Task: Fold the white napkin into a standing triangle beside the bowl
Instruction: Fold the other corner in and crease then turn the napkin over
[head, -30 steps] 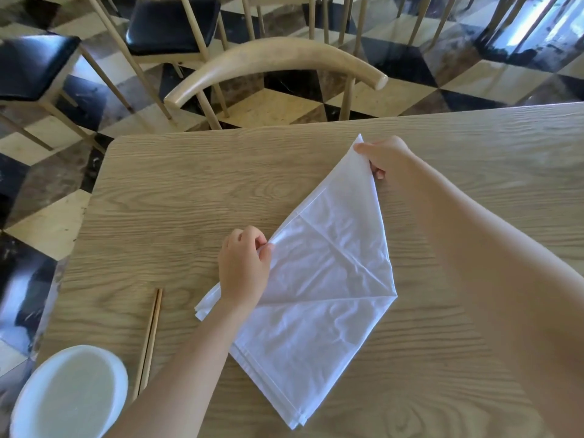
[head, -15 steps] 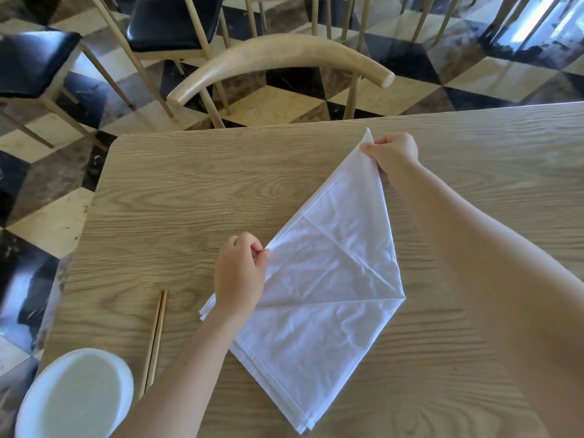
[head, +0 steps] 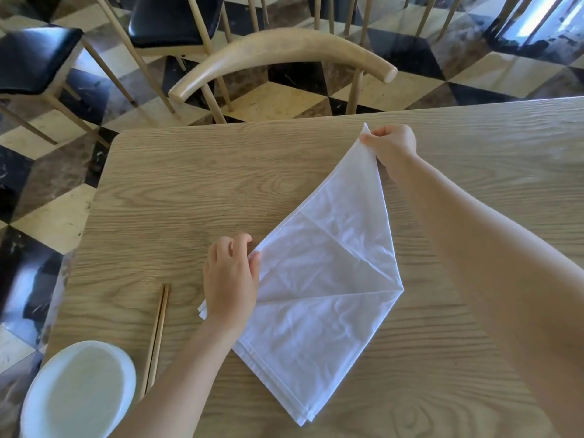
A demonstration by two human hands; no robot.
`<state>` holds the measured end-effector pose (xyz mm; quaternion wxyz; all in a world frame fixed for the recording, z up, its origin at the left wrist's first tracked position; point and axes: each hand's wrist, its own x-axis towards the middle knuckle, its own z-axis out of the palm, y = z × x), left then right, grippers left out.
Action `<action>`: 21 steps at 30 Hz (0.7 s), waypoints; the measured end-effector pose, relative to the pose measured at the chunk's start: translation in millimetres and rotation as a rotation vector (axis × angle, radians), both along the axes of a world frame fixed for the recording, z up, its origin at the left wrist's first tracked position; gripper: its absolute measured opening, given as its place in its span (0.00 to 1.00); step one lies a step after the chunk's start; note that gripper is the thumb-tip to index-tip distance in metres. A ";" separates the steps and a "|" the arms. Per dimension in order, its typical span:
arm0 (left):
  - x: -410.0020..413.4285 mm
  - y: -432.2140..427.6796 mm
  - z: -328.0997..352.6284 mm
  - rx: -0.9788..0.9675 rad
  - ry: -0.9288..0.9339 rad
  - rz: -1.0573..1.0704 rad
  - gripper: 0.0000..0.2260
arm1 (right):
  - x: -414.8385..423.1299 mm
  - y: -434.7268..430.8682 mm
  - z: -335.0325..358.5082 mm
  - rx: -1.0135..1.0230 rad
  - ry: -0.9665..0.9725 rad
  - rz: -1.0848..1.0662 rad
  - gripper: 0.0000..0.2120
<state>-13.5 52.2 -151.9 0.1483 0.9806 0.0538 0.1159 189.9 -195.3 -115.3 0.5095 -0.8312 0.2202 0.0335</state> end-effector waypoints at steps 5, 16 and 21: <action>2.1 -50.0 11.7 -0.126 0.049 -0.502 0.17 | -6.8 9.3 7.1 -0.029 -0.056 0.097 0.10; -28.4 -123.7 -23.8 0.064 0.090 -0.958 0.22 | -42.1 -13.4 1.9 -0.185 0.146 0.250 0.15; -29.6 -123.9 -24.1 0.092 0.144 -0.953 0.22 | -55.9 -14.0 2.6 -0.216 0.086 0.241 0.13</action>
